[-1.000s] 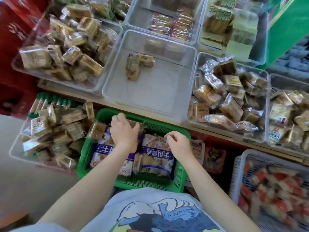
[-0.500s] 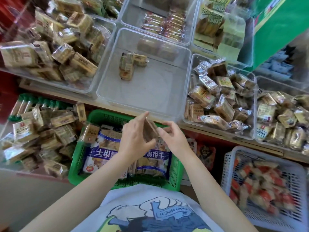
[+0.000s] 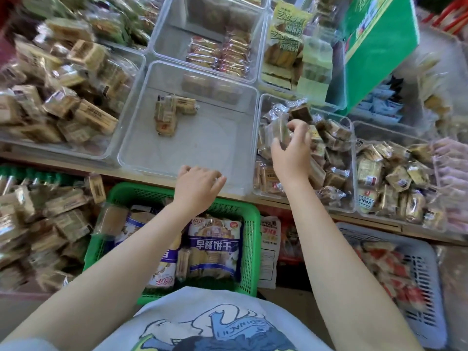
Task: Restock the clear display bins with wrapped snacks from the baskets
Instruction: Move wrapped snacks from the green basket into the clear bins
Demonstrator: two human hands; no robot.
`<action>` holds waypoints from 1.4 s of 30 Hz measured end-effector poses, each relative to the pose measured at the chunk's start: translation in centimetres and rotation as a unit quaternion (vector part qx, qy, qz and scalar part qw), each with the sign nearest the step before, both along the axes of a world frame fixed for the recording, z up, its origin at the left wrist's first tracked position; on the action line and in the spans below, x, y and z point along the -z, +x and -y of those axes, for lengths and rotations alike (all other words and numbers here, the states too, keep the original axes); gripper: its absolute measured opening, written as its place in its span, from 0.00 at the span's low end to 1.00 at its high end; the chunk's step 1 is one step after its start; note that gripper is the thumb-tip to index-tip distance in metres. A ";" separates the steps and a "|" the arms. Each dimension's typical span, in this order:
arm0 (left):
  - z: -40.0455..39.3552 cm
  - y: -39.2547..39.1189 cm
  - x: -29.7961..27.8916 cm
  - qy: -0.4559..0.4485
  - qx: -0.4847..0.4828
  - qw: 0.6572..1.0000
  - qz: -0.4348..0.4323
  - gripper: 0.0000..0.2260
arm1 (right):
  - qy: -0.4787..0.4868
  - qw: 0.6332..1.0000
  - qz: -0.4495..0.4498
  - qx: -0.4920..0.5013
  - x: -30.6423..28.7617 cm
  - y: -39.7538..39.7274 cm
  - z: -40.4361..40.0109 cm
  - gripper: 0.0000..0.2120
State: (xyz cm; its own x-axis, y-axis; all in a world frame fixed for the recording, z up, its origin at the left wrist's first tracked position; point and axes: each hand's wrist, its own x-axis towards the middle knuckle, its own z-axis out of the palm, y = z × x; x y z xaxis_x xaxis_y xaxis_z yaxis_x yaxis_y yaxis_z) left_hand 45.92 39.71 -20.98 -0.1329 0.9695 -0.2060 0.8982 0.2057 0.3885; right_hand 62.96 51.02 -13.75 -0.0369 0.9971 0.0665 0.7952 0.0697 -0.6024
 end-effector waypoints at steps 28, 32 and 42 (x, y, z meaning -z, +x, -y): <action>16.4 -0.3 7.0 -0.232 -0.021 0.972 0.015 0.15 | -0.363 0.918 0.003 -0.156 10.5 -0.8 17.2 0.08; 16.5 2.7 8.0 -0.211 -0.020 0.977 -0.026 0.13 | -0.363 0.919 -0.002 -0.153 10.5 -0.4 17.4 0.09; 14.6 3.6 7.3 -0.165 -0.156 0.967 0.115 0.12 | -0.354 0.928 -0.051 -0.102 8.8 4.1 16.9 0.08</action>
State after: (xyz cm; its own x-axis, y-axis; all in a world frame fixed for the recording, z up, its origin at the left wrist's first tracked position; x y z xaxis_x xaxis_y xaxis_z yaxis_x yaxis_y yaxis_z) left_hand 49.49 25.15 -28.24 -0.3217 0.7658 -0.5569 0.6697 0.5998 0.4379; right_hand 67.04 34.08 -22.60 -0.2600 0.7650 -0.5892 0.7451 -0.2292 -0.6263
